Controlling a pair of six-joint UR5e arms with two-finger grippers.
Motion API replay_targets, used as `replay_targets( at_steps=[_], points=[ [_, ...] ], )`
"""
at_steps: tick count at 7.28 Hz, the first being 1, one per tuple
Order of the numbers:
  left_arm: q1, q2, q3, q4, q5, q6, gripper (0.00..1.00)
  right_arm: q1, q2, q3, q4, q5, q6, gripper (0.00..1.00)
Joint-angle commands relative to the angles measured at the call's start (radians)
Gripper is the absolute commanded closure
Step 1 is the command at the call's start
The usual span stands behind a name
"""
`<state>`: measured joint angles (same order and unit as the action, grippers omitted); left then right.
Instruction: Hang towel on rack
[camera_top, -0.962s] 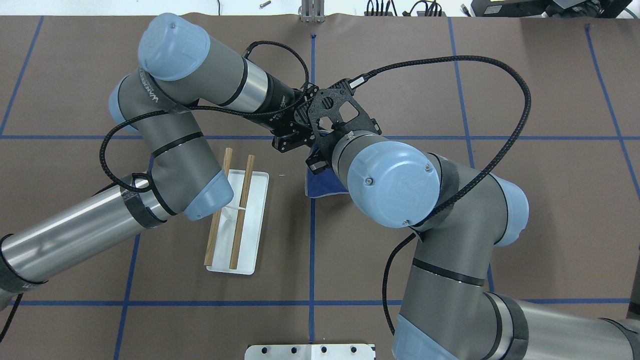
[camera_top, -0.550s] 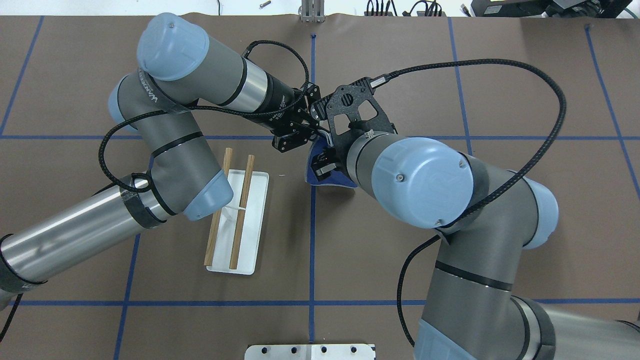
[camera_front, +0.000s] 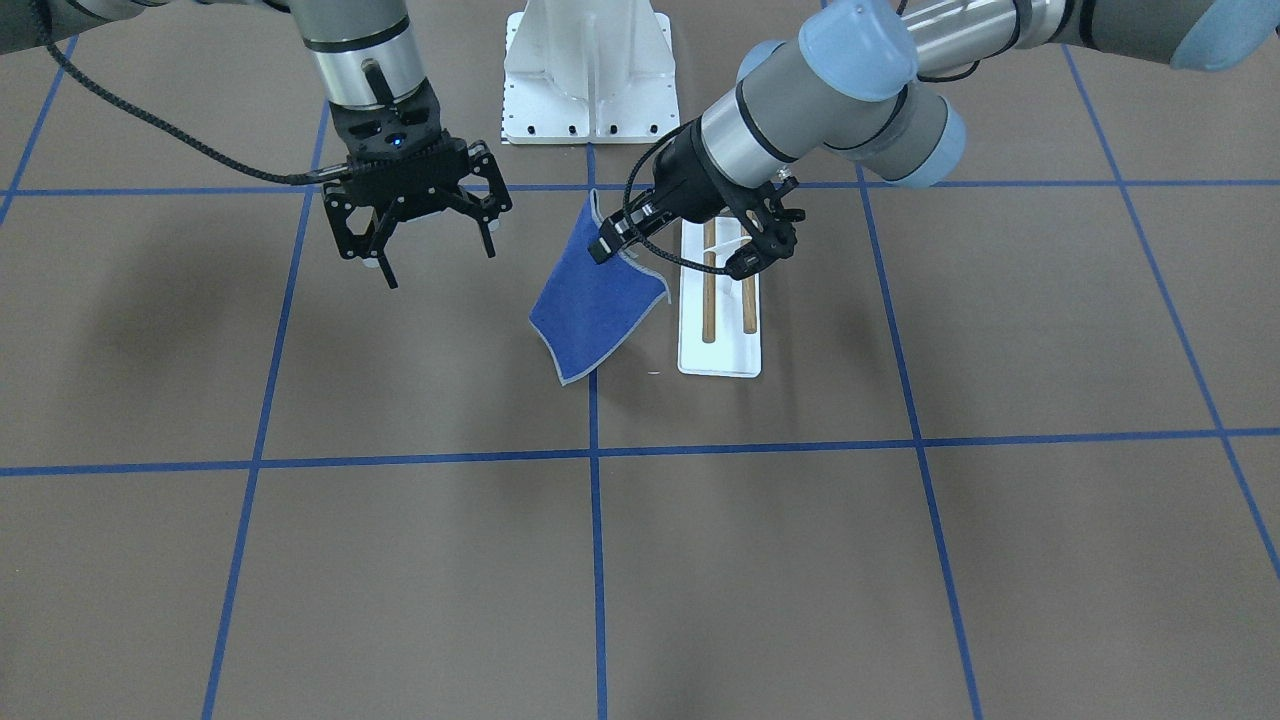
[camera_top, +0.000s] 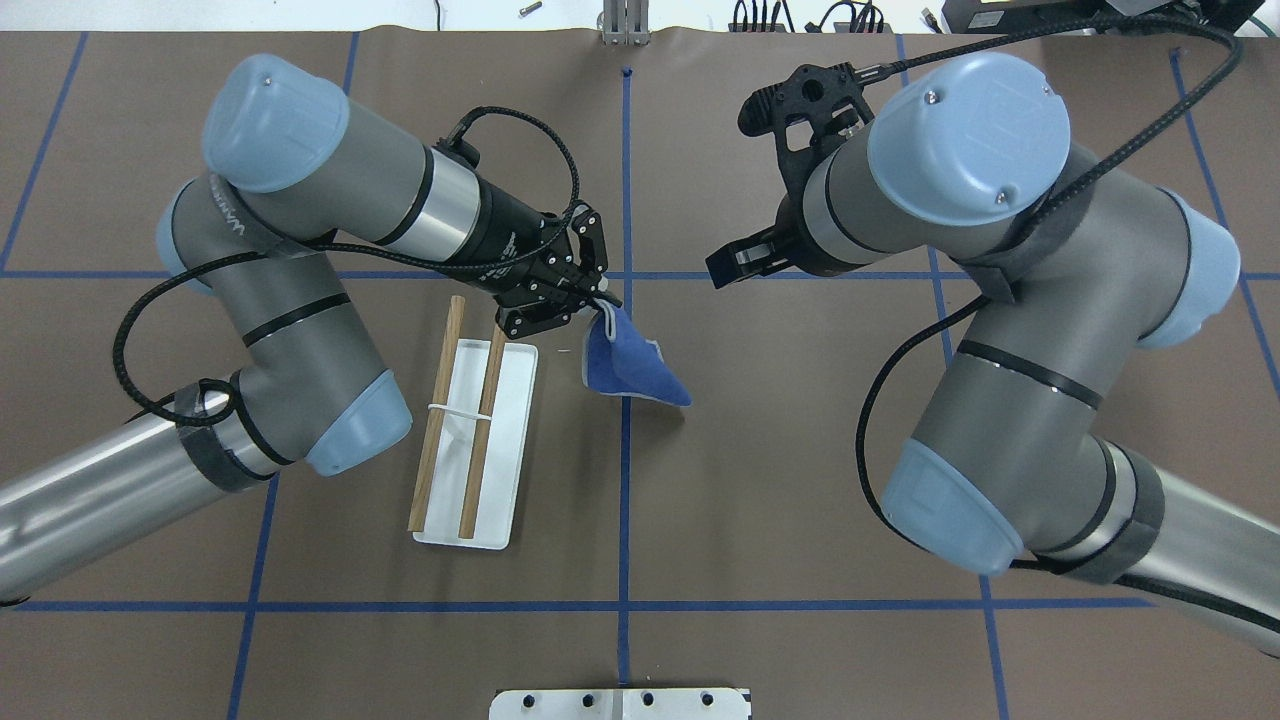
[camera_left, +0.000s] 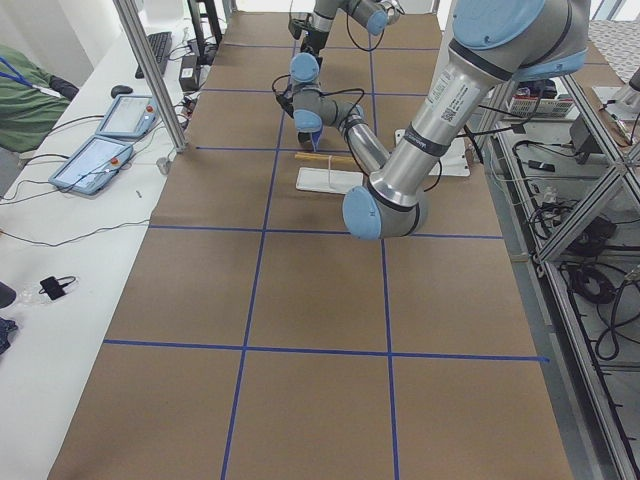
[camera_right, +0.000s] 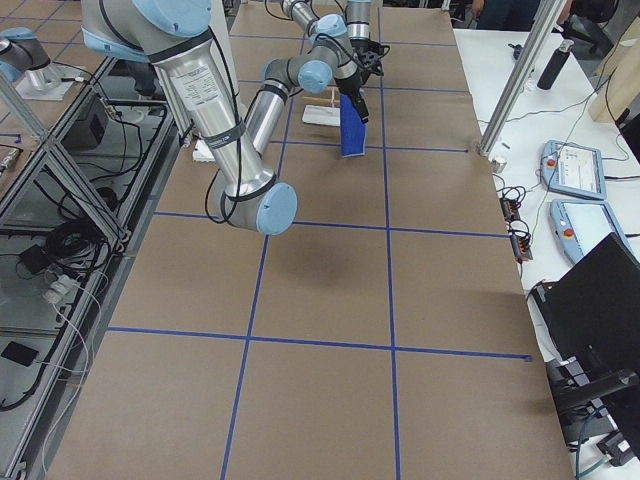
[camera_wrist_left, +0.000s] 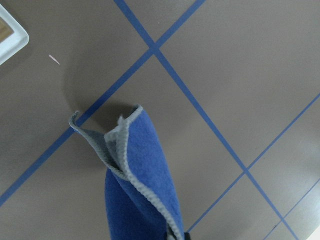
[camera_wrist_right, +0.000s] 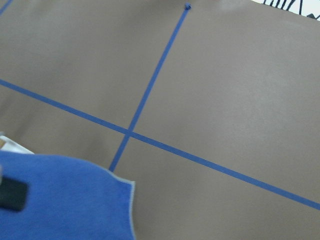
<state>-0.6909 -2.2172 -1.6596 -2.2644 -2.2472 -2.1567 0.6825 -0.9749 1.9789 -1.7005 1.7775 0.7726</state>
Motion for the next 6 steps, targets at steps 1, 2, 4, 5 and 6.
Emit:
replay_targets(
  at_steps=[1, 2, 4, 5, 6],
  points=[
    [0.001, 0.075, -0.057, 0.002, -0.087, 0.148, 1.0, 0.113, -0.002, -0.137, -0.007, 0.121, -0.131, 0.0],
    [-0.001, 0.109, -0.078, 0.002, -0.095, 0.247, 1.0, 0.156, -0.002, -0.194, -0.005, 0.144, -0.219, 0.0],
    [-0.034, 0.157, -0.103, 0.005, -0.187, 0.497, 1.0, 0.204, -0.002, -0.268, -0.001, 0.146, -0.324, 0.0],
    [-0.06, 0.178, -0.103, 0.005, -0.207, 0.614, 1.0, 0.227, -0.002, -0.291, -0.002, 0.148, -0.366, 0.0],
    [-0.077, 0.209, -0.101, 0.008, -0.207, 0.759, 1.0, 0.248, -0.002, -0.323, -0.001, 0.148, -0.421, 0.0]
  ],
)
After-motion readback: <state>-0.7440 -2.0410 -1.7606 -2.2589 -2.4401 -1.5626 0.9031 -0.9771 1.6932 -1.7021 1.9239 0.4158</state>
